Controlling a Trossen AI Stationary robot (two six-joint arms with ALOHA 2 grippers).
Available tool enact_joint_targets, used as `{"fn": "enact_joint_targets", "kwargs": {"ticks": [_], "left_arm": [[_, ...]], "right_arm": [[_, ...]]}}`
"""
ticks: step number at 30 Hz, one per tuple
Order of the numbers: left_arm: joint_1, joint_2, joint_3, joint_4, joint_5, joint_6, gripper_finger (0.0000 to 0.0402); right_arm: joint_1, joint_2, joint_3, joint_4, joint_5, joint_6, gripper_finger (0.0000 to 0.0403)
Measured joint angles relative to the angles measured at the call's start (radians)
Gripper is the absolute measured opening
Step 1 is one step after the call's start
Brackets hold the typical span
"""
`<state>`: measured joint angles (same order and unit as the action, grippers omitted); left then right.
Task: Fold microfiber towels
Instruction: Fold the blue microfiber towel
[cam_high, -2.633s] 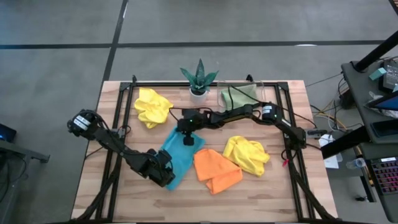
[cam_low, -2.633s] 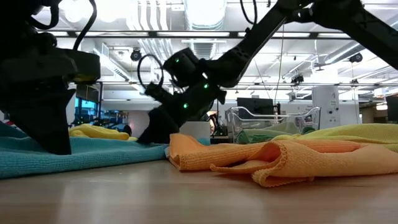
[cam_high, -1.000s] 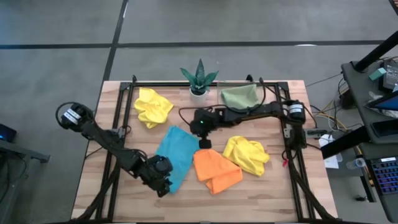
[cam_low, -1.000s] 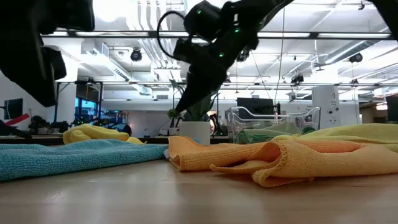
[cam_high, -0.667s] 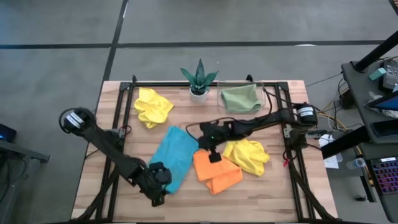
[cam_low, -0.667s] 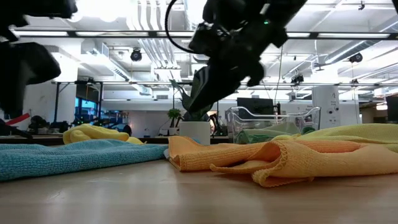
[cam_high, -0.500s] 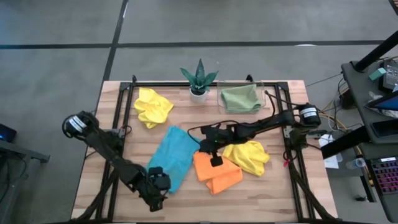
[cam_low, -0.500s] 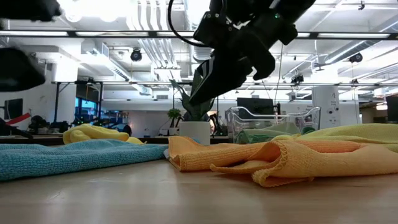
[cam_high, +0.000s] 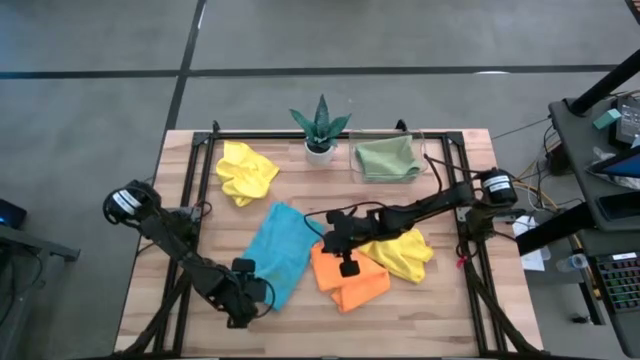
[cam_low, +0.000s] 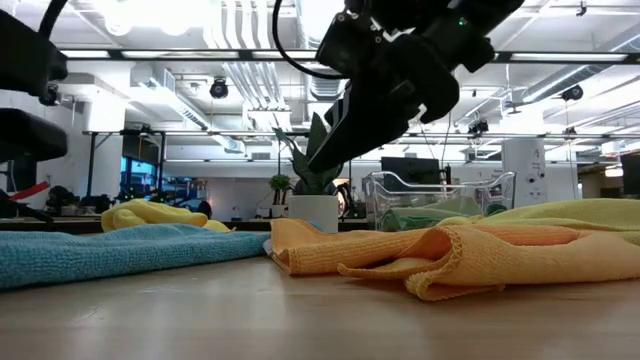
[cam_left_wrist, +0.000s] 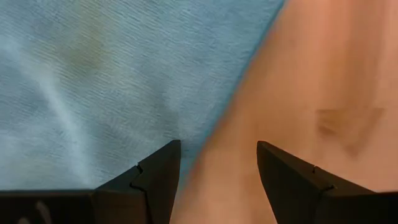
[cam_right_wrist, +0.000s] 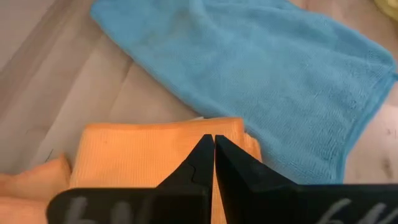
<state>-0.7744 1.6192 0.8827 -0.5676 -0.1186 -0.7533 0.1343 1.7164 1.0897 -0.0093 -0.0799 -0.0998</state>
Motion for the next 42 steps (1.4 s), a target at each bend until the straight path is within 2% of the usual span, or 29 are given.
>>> {"fn": "enact_joint_targets", "kwargs": {"ticks": [5,13,17,22,23,30,34,39,42], "left_arm": [[0.001,0.000,-0.023,0.004,-0.125,0.094,0.0196],[-0.002,0.054,-0.034,0.026,-0.134,0.184,0.0190],[-0.002,0.076,-0.035,0.028,-0.124,0.190,0.0147],[0.002,0.067,-0.037,0.019,-0.149,0.191,0.0029],[0.002,0.061,-0.037,0.019,-0.156,0.185,0.0016],[0.016,-0.041,-0.032,0.009,-0.236,0.138,0.0002],[0.045,-0.127,-0.031,0.013,-0.260,0.106,0.0001],[0.073,-0.207,-0.031,0.018,-0.313,0.085,0.0001],[0.083,-0.228,-0.032,0.018,-0.331,0.057,0.0001]], "right_arm": [[0.032,0.000,-0.002,0.000,0.084,0.005,0.0009],[0.055,0.000,-0.005,0.001,0.120,0.050,0.0009],[0.077,0.000,-0.011,0.039,0.167,0.055,0.0009],[0.102,0.000,-0.019,0.128,0.186,0.031,0.0009],[0.104,0.000,-0.020,0.143,0.186,0.024,0.0009],[0.106,0.000,-0.020,0.187,0.186,0.079,0.0015],[0.115,0.015,-0.020,0.264,0.187,0.080,0.0049],[0.144,0.085,0.011,0.385,0.186,0.065,0.0123],[0.150,0.148,0.064,0.392,0.186,0.078,0.0167]]}}
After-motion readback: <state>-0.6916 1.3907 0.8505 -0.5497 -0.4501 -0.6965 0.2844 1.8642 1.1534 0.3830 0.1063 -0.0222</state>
